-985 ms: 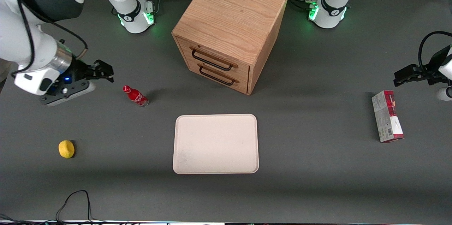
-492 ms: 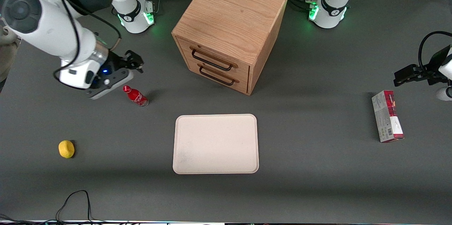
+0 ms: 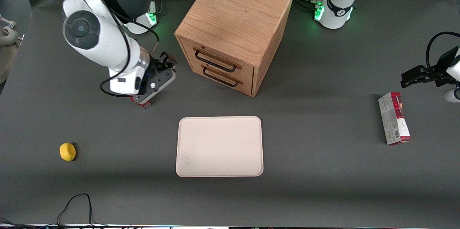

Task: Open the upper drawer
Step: 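Move the right gripper toward the upper drawer's black handle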

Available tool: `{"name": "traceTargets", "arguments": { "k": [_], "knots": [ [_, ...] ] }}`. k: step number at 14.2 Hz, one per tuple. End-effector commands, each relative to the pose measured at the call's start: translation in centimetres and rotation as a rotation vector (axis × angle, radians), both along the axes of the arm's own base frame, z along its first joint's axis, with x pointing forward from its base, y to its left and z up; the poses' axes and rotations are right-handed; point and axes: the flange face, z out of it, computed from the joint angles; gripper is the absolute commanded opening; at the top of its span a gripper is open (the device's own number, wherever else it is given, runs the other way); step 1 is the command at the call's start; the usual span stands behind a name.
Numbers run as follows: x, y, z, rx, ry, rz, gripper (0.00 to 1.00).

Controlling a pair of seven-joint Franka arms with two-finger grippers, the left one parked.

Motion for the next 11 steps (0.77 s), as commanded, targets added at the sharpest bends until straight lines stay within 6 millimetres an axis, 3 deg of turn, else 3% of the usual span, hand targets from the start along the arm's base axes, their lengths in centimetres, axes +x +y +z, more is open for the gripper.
{"name": "traceTargets", "arguments": {
  "k": [1,4,11],
  "knots": [
    [0.6,1.9,-0.7,0.098,0.056,0.041,1.0],
    [1.3,3.2,-3.0,0.151,0.12,0.035,1.0],
    [-0.1,6.8,-5.8,0.216,0.178,0.17,1.0]
  ]
}}
